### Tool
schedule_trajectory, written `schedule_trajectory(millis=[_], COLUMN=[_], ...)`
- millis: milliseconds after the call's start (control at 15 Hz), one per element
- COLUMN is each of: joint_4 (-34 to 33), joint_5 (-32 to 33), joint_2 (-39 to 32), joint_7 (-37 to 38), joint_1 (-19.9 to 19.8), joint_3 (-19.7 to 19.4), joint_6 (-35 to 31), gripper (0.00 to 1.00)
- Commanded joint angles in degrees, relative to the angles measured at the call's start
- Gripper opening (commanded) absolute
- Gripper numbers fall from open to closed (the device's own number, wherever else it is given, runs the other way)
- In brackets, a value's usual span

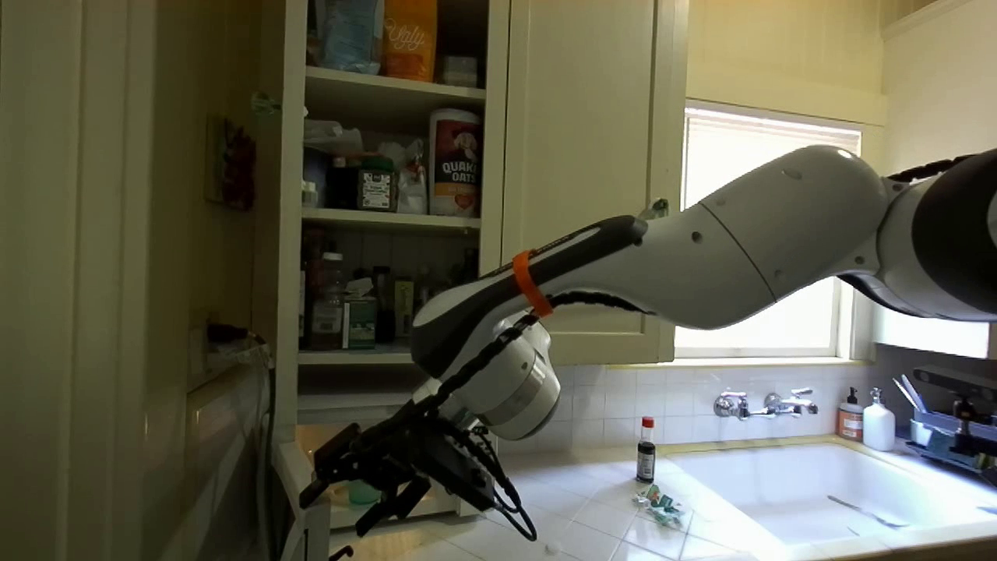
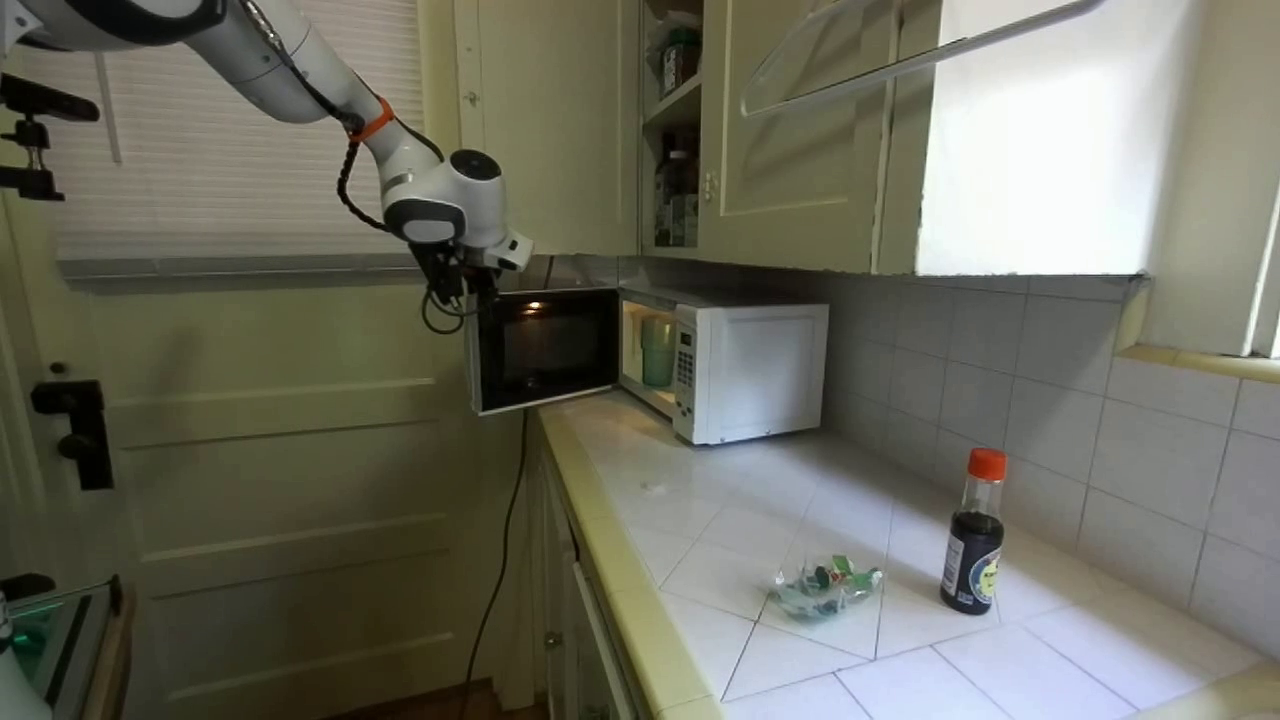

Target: Close the microwave door

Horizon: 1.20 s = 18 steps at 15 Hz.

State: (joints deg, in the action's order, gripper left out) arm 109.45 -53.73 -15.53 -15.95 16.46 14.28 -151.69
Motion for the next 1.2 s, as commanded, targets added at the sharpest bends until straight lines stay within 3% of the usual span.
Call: schedule_trajectory(millis=[0,533,800,1133], joint_4=[-1.44,6.87,11.23,5.60], joint_5=[4.10,39.93,56.53,79.72], joint_2=[-1.87,2.13,6.54,7.73], joint_7=[2.41,35.53,52.06,73.24], joint_1=[-0.35,4.87,17.28,30.71], joint_3=[0.85,-8.92,-27.29,-49.92], joint_6=[0.12,-15.28,-20.49,-16.28], gripper=[1.00,1.00,1.00,1.00])
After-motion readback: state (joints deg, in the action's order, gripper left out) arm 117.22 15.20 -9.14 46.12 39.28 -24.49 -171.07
